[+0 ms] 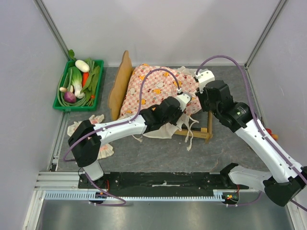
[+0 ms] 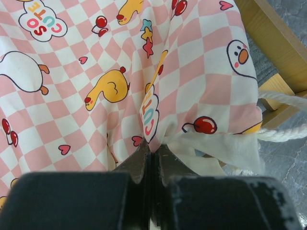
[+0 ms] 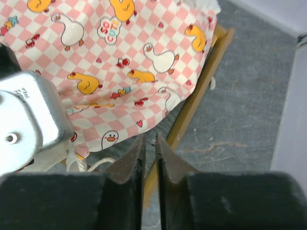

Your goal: Set up the pet bed

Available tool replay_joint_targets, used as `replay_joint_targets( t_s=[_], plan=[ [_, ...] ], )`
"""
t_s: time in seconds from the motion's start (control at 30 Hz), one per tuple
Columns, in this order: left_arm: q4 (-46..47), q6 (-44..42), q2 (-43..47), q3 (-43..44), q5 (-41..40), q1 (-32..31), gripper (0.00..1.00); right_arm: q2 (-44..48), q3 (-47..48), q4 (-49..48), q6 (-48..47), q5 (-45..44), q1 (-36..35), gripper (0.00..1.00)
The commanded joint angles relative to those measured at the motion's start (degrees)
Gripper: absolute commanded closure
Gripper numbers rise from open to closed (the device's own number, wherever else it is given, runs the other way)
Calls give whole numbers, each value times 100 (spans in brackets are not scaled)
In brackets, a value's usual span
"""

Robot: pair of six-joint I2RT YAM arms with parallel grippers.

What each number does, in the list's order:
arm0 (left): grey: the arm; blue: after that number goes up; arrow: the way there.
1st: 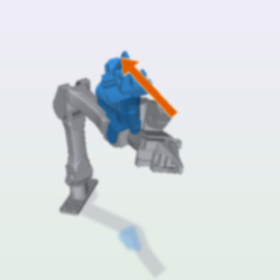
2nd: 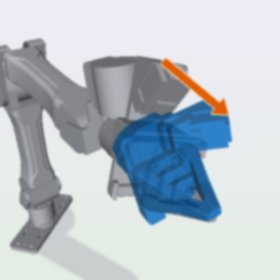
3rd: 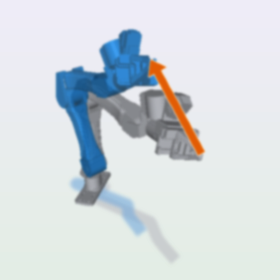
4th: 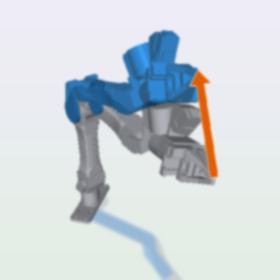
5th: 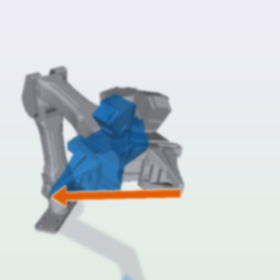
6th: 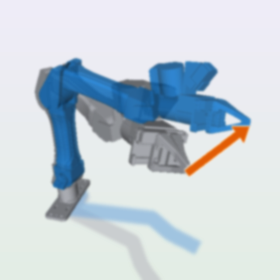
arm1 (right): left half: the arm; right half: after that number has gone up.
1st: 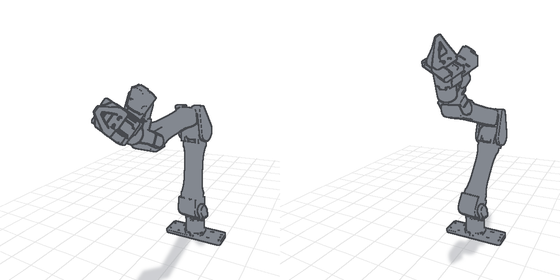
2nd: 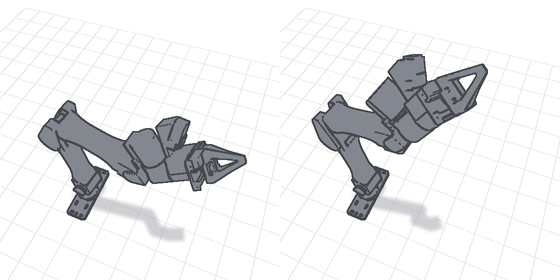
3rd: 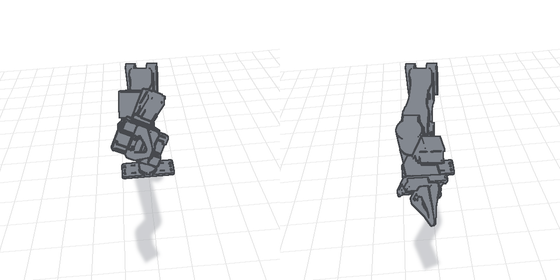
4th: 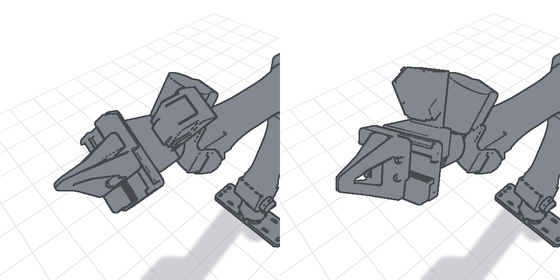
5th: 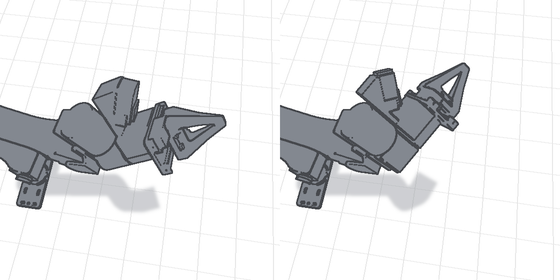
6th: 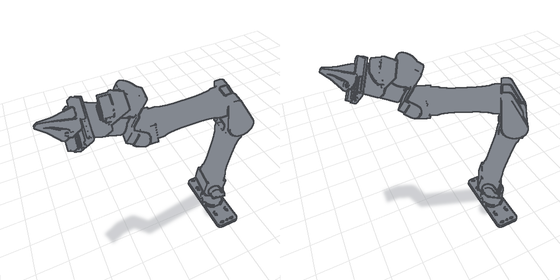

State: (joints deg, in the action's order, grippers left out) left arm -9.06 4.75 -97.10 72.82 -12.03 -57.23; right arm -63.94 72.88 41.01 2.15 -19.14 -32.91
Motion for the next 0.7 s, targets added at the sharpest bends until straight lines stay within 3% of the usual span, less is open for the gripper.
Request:
replay_joint_targets(
  t_s=[0.0, 0.07, 0.13, 0.2, 0.33, 0.4, 0.53, 0.67],
  plan=[
    [-95, -229, 174, 312, 43, 45, 98, -83, -379, 178, 679, 24, 3, 71],
    [-140, -177, 139, 365, 25, 54, 98, 92, -851, 170, 1171, 67, 3, 69],
    [-192, -124, 130, 409, 25, 72, 98, 564, -1274, 13, 1901, 182, 3, 59],
    [-219, -28, 121, 426, 17, 98, 98, 1030, -1916, -321, 2584, 278, 3, 56],
    [-315, 61, 104, 470, 95, 160, 98, 2488, -2620, -814, 3045, 288, 3, 45],
    [-377, 113, 95, 488, 131, 195, 98, 2737, -2770, -849, 3089, 279, 3, 41],
    [-439, 227, 60, 558, 201, 230, 98, 2808, -3095, -1060, 3351, 1049, 3, 39],
    [-456, 351, 60, 611, 306, 274, 98, 2975, -3928, -2008, 3747, 1368, 12, 39]
  ],
)
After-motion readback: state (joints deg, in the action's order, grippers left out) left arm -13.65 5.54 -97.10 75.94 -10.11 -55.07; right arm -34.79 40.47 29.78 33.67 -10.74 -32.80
